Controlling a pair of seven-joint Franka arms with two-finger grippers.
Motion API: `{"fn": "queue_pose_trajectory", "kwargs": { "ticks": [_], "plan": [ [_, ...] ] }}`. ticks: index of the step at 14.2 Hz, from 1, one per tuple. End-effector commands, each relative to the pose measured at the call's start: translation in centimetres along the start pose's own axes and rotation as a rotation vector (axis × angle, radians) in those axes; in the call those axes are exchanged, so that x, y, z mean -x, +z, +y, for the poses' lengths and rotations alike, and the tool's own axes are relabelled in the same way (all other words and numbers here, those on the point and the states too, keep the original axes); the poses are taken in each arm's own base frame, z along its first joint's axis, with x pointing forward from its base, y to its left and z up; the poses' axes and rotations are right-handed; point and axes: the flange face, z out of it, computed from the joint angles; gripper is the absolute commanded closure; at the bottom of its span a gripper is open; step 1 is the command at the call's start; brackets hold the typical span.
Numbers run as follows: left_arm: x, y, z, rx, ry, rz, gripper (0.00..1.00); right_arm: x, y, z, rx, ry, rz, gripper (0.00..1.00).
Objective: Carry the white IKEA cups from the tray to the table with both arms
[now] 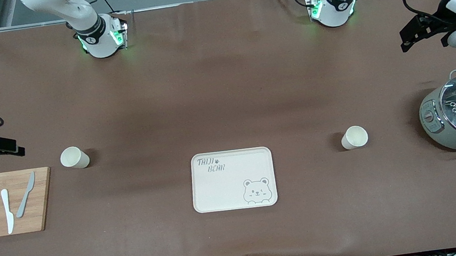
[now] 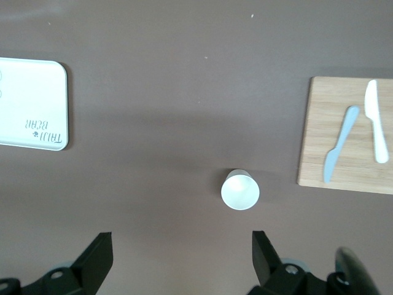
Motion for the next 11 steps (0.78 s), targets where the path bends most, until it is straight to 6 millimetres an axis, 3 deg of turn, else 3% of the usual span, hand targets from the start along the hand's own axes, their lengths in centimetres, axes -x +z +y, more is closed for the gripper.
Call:
{"fn": "queue_pose_trajectory", "kwargs": {
  "ticks": [1,6,11],
  "plan": [
    [-0.3,-0.3,-0.5,0.002,0.001,0.008,0.0,1.6,-2.2,-1.3,0.096,-0.014,-0.006,0.0],
    [-0.2,-0.5,-0.7,0.001,-0.002,0.014,0.0,2.8,-2.7,-2.2,0.137,0.024,-0.046,0.0],
    [-0.3,-0.4,-1.2,0.004,-0.014,0.012,0.0,6.3,-2.5,0.2,0.085,0.032,-0.046,0.0]
  ]
}}
